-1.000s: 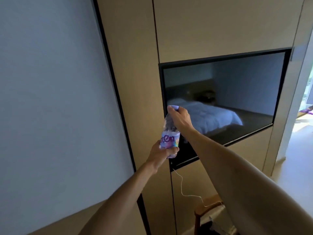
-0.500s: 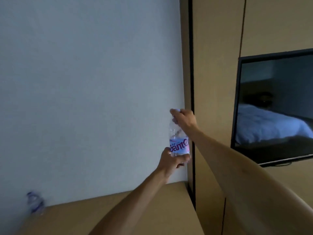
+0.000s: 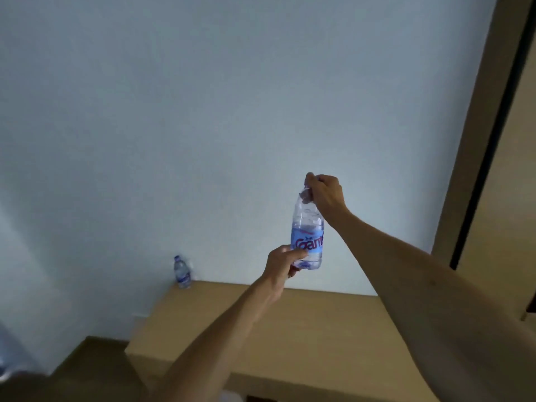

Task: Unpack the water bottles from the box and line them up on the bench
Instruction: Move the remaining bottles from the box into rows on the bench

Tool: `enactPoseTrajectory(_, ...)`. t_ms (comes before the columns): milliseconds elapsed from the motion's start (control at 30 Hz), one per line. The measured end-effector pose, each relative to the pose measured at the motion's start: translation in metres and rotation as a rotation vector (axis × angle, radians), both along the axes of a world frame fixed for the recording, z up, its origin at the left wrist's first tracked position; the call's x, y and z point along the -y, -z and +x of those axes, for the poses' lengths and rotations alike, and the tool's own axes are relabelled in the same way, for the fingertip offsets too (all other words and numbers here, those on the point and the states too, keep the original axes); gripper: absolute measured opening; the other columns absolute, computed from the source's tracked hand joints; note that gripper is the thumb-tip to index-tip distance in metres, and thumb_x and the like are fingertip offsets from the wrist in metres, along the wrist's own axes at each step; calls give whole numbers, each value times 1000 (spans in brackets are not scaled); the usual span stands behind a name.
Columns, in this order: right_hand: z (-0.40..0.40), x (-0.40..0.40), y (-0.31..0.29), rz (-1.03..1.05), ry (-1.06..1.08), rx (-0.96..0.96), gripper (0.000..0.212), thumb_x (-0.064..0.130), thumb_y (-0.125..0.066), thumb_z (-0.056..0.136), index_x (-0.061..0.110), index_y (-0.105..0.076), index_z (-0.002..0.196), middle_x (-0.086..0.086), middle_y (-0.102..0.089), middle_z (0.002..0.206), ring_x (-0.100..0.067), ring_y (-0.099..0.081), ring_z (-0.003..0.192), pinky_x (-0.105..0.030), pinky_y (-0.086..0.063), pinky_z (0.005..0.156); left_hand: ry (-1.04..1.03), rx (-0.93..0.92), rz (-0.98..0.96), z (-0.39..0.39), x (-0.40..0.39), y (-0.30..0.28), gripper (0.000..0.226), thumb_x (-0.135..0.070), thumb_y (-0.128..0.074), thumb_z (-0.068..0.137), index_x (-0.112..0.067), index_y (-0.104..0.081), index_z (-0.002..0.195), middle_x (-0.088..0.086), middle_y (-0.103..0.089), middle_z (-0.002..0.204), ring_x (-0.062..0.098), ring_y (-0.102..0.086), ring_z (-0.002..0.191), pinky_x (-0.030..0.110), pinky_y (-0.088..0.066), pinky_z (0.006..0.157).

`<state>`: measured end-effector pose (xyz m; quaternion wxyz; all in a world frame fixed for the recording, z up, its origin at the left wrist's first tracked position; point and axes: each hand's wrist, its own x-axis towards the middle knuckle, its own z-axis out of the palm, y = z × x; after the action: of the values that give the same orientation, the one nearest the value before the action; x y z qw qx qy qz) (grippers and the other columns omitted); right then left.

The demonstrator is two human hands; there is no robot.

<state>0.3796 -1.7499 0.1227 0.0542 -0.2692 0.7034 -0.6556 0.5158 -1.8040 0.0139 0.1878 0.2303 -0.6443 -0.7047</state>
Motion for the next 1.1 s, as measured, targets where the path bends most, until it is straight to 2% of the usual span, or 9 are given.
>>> enactPoseTrajectory(100, 22, 41, 11, 56, -114, 33, 30, 26, -51, 89, 8, -64, 68, -6, -69, 58, -17, -67, 59, -30, -52, 70, -2, 39, 8, 32, 21, 10, 58, -46, -75, 49, -10, -65, 93, 6, -60, 73, 12, -49, 60, 23, -36, 56)
enactPoseTrajectory(200, 42, 82, 20, 29, -252, 99, 30, 23, -49, 92, 6, -61, 70, -13, -66, 55, -36, -68, 72, -45, -55, 86, 3, 48, 16, 52, 42, 15, 50, -41, -75, 59, -11, -62, 97, 10, -69, 81, 18, -64, 67, 26, -40, 57)
enactPoseTrajectory(300, 56, 116, 27, -39, -338, 162, 29, 20, -46, 94, 4, -58, 73, -10, -61, 46, -37, -64, 66, -51, -55, 86, -57, 40, 31, 64, 67, 20, 66, -38, -77, 60, 0, -61, 112, 24, -71, 98, 29, -67, 80, 29, -46, 62)
enactPoseTrajectory(400, 58, 142, 28, -15, -372, 164, 27, 23, -48, 91, 6, -58, 72, -9, -62, 49, -34, -65, 67, -46, -55, 81, -175, 33, 30, 67, 87, 24, 82, -41, -80, 49, 1, -54, 114, 23, -70, 100, 29, -65, 81, 30, -47, 63)
enactPoseTrajectory(567, 42, 181, 27, 39, -364, 92, 28, 29, -55, 91, 5, -60, 76, -16, -70, 67, -26, -66, 61, -27, -48, 60, -210, -11, 38, 57, 121, 17, 61, -42, -68, 51, -6, -61, 100, 15, -68, 86, 25, -64, 72, 26, -45, 62)
enactPoseTrajectory(733, 25, 215, 20, 91, -356, 37, 34, 37, -62, 85, 5, -61, 73, -15, -71, 66, -20, -65, 60, -32, -51, 65, -202, -7, 122, 52, 157, 8, 57, -40, -54, 67, -1, -61, 107, 20, -66, 87, 28, -63, 67, 28, -41, 62)
enactPoseTrajectory(867, 19, 240, 18, 125, -269, -61, 39, 45, -63, 83, 9, -60, 70, -4, -70, 59, -7, -61, 48, -24, -49, 58, -253, -110, 246, 44, 187, 8, 54, -52, -44, 85, -8, -74, 90, 21, -69, 85, 29, -61, 61, 29, -41, 58)
enactPoseTrajectory(1000, 21, 266, 18, 131, -266, -103, 42, 48, -66, 82, 6, -63, 75, -3, -70, 60, -16, -69, 57, -26, -54, 63, -272, -114, 330, 41, 220, 17, 61, -53, -33, 95, -6, -72, 95, 20, -70, 86, 28, -61, 52, 22, -40, 46)
enactPoseTrajectory(1100, 26, 292, 14, 146, -288, -114, 39, 45, -63, 86, 7, -60, 76, -3, -69, 59, -16, -67, 54, -25, -52, 60, -270, -96, 304, 43, 245, 19, 58, -49, -32, 98, -5, -69, 101, 17, -71, 86, 28, -64, 57, 22, -42, 50)
